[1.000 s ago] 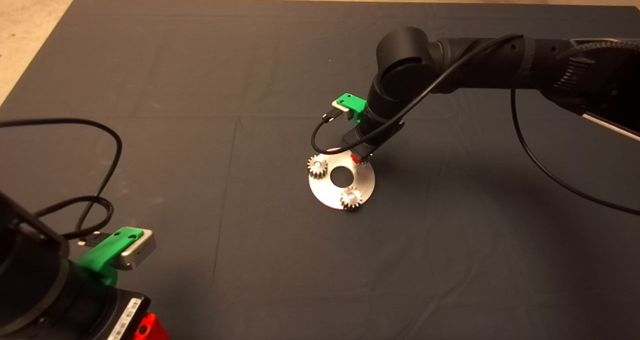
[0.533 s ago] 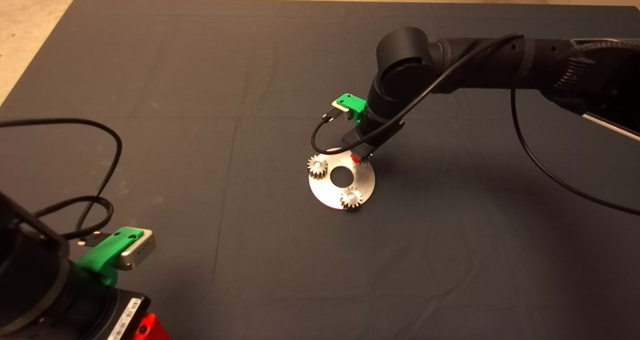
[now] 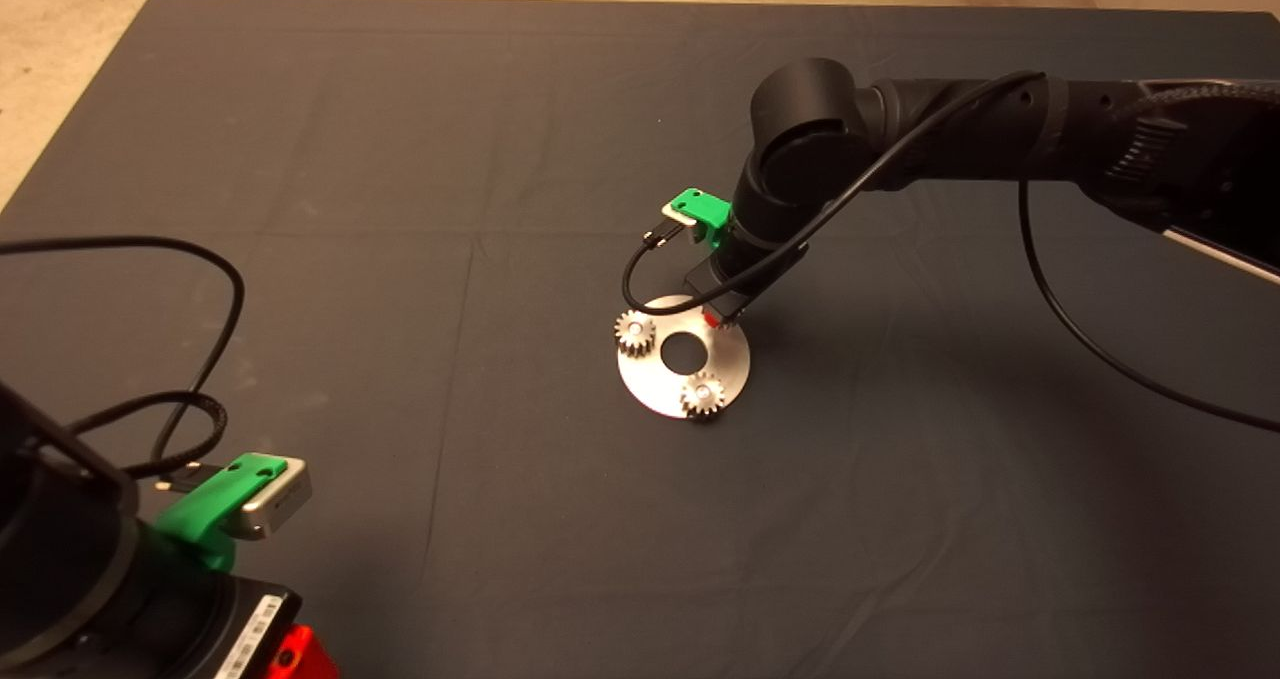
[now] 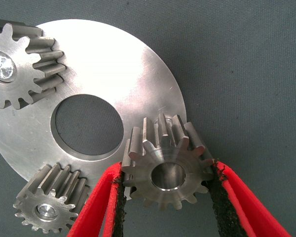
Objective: Install three planetary gears onto the carrier pins
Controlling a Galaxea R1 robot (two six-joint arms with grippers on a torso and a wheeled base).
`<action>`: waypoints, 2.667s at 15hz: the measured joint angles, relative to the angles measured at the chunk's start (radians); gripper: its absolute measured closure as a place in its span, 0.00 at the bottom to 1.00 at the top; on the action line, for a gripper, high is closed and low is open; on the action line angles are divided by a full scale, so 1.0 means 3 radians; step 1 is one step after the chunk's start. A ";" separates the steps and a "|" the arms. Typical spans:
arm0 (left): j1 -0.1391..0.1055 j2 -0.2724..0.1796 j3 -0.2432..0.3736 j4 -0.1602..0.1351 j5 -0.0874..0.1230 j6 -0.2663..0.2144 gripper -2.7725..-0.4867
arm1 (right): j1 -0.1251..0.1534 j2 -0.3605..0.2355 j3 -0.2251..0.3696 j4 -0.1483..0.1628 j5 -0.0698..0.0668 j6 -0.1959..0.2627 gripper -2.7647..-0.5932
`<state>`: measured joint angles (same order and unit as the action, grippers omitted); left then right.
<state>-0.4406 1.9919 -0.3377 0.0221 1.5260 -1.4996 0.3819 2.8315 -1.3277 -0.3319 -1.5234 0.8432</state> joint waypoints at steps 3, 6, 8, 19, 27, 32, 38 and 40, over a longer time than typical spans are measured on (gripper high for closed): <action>0.0000 0.0000 0.0000 0.0000 -0.0001 0.0000 0.14 | 0.0000 -0.0004 0.0000 -0.0003 0.0000 0.0000 0.80; 0.0000 -0.0001 0.0000 0.0000 -0.0001 0.0000 0.14 | 0.0003 -0.0011 0.0003 -0.0004 0.0001 0.0000 0.80; 0.0000 -0.0001 0.0000 0.0000 0.0000 0.0000 0.14 | 0.0006 -0.0011 0.0003 -0.0004 0.0002 0.0000 0.80; 0.0000 0.0000 0.0000 0.0000 0.0000 0.0000 0.14 | 0.0059 -0.0009 -0.0004 -0.0009 -0.0011 -0.0001 0.80; 0.0000 -0.0001 0.0000 0.0000 0.0000 0.0000 0.14 | 0.0056 0.0005 -0.0004 -0.0017 -0.0011 0.0000 0.80; 0.0000 -0.0001 0.0000 0.0000 0.0000 0.0000 0.14 | -0.0022 0.0009 -0.0033 -0.0029 -0.0011 -0.0001 0.80; 0.0019 -0.0001 0.0000 -0.0001 0.0000 0.0000 0.14 | -0.0084 0.0010 -0.0084 -0.0103 0.0008 -0.0014 0.80; 0.0019 -0.0001 0.0000 -0.0001 -0.0001 0.0000 0.14 | -0.0084 0.0010 -0.0090 -0.0104 0.0008 -0.0016 0.80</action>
<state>-0.4349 1.9917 -0.3377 0.0219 1.5255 -1.4996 0.3568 2.8345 -1.3547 -0.3632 -1.5211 0.8383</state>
